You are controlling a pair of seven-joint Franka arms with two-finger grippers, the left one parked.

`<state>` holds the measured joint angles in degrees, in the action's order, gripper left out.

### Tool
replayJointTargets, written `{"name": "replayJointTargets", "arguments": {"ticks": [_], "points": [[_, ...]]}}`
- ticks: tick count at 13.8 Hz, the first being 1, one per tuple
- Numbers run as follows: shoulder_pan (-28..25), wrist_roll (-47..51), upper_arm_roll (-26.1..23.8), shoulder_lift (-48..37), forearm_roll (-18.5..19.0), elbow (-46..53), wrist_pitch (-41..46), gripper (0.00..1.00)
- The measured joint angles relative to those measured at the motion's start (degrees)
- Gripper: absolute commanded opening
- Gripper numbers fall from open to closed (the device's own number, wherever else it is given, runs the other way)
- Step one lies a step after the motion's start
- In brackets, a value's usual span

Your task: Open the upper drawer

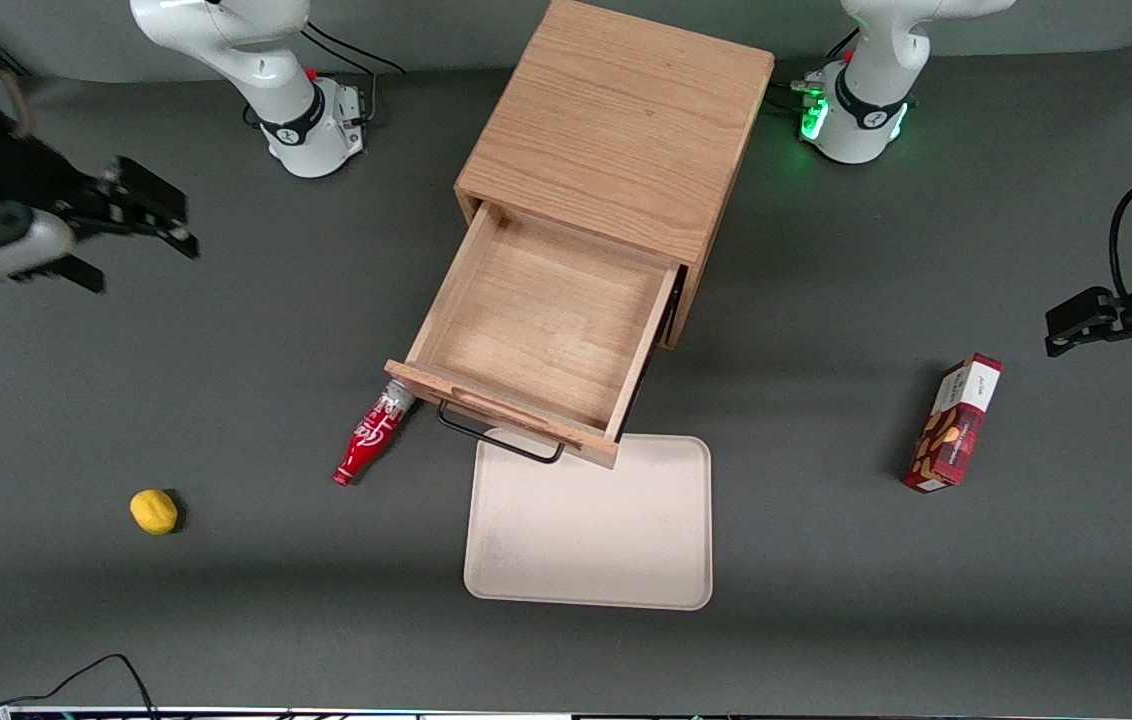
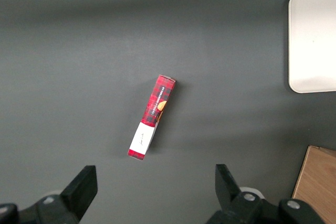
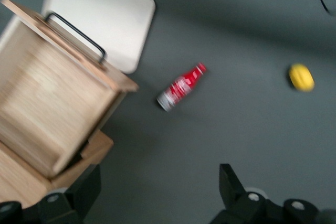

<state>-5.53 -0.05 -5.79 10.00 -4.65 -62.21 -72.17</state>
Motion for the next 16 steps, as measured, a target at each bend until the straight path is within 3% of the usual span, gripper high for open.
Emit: {"name": "replayJointTargets", "arguments": {"ticks": [4, 10, 13, 16], "points": [[0.2, 9.3, 3.4, -7.5, -0.1, -10.2, 2.4, 1.0], [0.2, 17.1, 4.7, -21.6, 0.5, -36.4, -5.8, 1.0], [0.4, 17.2, 6.6, -22.7, 4.1, -39.3, -7.1, 1.0], [0.4, 17.2, 8.3, -22.7, 5.0, -38.9, -7.8, 1.0]]}}
